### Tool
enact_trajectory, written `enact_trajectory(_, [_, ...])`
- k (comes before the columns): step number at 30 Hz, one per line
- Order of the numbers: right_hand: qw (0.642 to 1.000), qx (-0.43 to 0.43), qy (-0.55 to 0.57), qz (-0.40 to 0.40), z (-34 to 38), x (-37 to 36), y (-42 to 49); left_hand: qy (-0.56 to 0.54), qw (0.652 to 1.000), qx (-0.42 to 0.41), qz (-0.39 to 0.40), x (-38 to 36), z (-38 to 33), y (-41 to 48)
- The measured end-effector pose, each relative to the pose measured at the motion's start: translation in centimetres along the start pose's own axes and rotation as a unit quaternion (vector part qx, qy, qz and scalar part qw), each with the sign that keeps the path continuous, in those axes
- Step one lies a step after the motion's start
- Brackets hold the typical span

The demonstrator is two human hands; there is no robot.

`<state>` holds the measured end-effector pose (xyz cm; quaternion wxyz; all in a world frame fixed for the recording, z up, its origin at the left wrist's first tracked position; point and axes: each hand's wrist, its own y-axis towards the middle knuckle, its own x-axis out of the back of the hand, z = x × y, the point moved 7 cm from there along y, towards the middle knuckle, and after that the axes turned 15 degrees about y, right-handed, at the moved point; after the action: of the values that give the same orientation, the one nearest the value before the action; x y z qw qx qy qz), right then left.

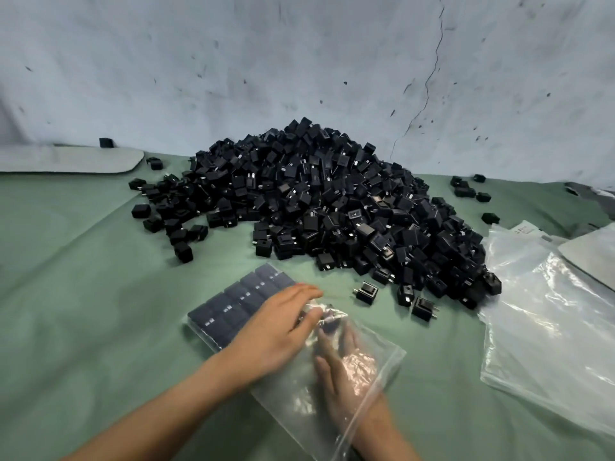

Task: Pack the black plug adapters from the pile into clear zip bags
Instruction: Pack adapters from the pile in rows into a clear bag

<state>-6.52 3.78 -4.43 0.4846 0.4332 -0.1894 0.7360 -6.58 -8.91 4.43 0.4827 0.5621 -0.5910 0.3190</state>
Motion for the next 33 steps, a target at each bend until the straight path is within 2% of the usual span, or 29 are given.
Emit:
enact_trajectory(1, [0.995, 0.061, -0.044, -0.063, -0.2, 3.3, -0.4, 0.024, 0.999, 0.012, 0.023, -0.1, 1.0, 0.1])
enact_trajectory(2, [1.0, 0.006, 0.01, 0.02, 1.0, -1.2, -1.5, 0.051, 0.997, 0.02, 0.046, -0.4, 1.8, 0.1])
enact_trajectory(3, [0.998, -0.043, -0.026, 0.026, -0.4, -0.8, -0.5, 0.08, 0.994, 0.025, 0.072, -0.9, 2.4, 0.0])
enact_trajectory(6, [0.998, -0.057, -0.003, 0.024, 1.4, -1.1, 0.7, 0.154, 0.979, 0.015, 0.13, -2.8, 3.0, 0.2])
enact_trajectory(9, [0.998, -0.008, -0.014, -0.063, 2.3, 0.4, 2.4, 0.205, 0.965, -0.006, 0.162, -4.8, 3.0, 0.3])
enact_trajectory(11, [0.999, 0.008, 0.003, -0.051, 2.7, -0.1, 2.6, 0.223, 0.96, -0.022, 0.168, -5.7, 2.9, 0.2])
enact_trajectory(12, [1.0, 0.0, 0.008, -0.017, 2.5, -0.8, 2.7, 0.224, 0.96, -0.028, 0.164, -6.0, 2.9, 0.1])
enact_trajectory(14, [0.999, -0.027, -0.021, 0.035, 1.6, -1.1, 3.3, 0.225, 0.961, -0.037, 0.158, -6.1, 2.9, 0.1])
enact_trajectory(18, [0.998, -0.02, -0.051, 0.035, 1.1, -0.6, 3.9, 0.219, 0.959, -0.043, 0.177, -6.3, 2.8, -0.1])
enact_trajectory(21, [0.993, 0.035, -0.086, -0.068, 2.3, 1.3, 3.6, 0.199, 0.961, -0.043, 0.185, -6.1, 2.2, 0.2])
enact_trajectory(28, [0.997, 0.032, -0.035, -0.062, -0.1, 3.0, -2.2, 0.074, 0.987, -0.076, 0.118, -6.1, -3.4, 6.5])
enact_trajectory(32, [0.982, 0.085, 0.02, -0.169, -1.1, 4.4, -4.8, 0.047, 0.989, -0.024, 0.139, -8.6, -6.3, 11.5])
enact_trajectory(33, [0.977, 0.075, 0.048, -0.196, -1.5, 4.8, -4.9, 0.051, 0.989, -0.021, 0.137, -9.3, -7.2, 12.4])
